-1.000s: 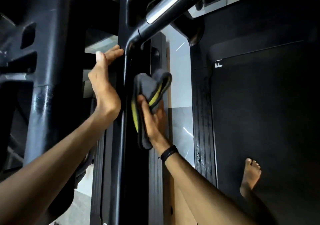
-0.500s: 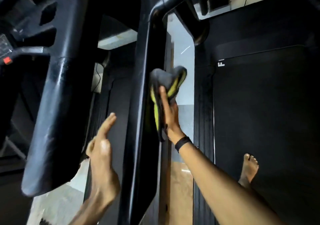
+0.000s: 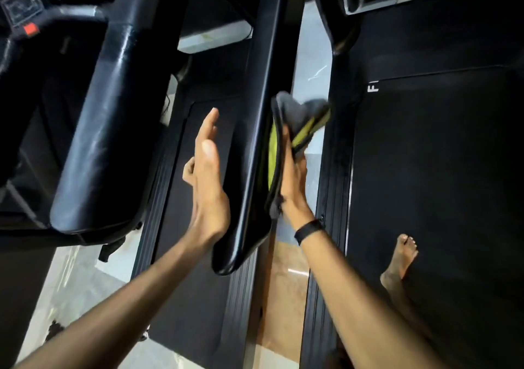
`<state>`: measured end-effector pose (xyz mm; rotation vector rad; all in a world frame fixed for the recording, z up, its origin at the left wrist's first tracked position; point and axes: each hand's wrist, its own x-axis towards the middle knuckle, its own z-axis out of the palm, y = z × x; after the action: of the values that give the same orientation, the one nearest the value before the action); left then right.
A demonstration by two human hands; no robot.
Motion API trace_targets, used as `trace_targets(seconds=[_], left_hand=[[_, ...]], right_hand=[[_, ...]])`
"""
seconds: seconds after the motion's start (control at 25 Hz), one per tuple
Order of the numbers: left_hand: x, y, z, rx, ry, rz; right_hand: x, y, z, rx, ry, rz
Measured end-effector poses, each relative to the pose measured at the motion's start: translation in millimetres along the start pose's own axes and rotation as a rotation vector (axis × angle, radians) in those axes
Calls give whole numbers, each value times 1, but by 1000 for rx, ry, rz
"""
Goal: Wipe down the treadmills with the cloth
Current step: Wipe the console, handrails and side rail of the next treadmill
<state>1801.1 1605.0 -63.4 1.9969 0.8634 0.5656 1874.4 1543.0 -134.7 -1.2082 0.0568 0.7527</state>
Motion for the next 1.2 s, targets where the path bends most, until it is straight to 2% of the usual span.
trace_targets(seconds=[0.04,0.08,0.16,0.2,0.28,0.36,0.44,0.52,0.6,0.64,0.72,0.8,0.88,0.96,1.04,1.12,1.16,1.2], left_hand=[[1,4,1,-3,-7,10],[2,1,0,-14,-12,15],[6,-3,-3,-52,14,-15],[7,-4,-4,-72,9,-34],[8,-8,-5,-82,24,-9],[3,-6,-4,-80,77,69],[-1,-5,-3,-96,139,112],[1,-5,-2,-102,217,119],[4,-7,-3,-160,281,106],[4,-8,-5,-192,311,87],[6,-10,-10,-269,403,77],[4,-23,-20,-454,502,-20],[-2,-41,-30,-699,584,-262],[-17,-57,-38,-736,705,-378],[-30,-58,-37,-597,729,-303],[-32,-34,-30,-508,627,-177],[-29,-21,-25,-489,563,-143],[-22,-10,-21,-476,513,-120]], right_hand=[[-18,16,6,128,53,108],[-52,21,10,136,73,96],[-124,24,15,76,95,-58],[-129,31,18,77,83,-161],[-107,32,7,-137,51,-268],[-62,43,3,-28,33,-167],[-36,61,0,307,45,162],[-60,65,3,418,46,431],[-106,63,13,174,125,381],[-131,52,19,79,248,300],[-162,27,28,-172,300,-134],[-151,11,24,-671,146,-517],[-112,-12,15,-1210,-186,-807],[-69,-44,22,-1681,-429,-1027],[3,-79,40,-1816,-446,-1028],[81,-130,62,-1842,-308,-859],[97,-147,68,-1840,-228,-752],[99,-149,70,-1867,-182,-743]])
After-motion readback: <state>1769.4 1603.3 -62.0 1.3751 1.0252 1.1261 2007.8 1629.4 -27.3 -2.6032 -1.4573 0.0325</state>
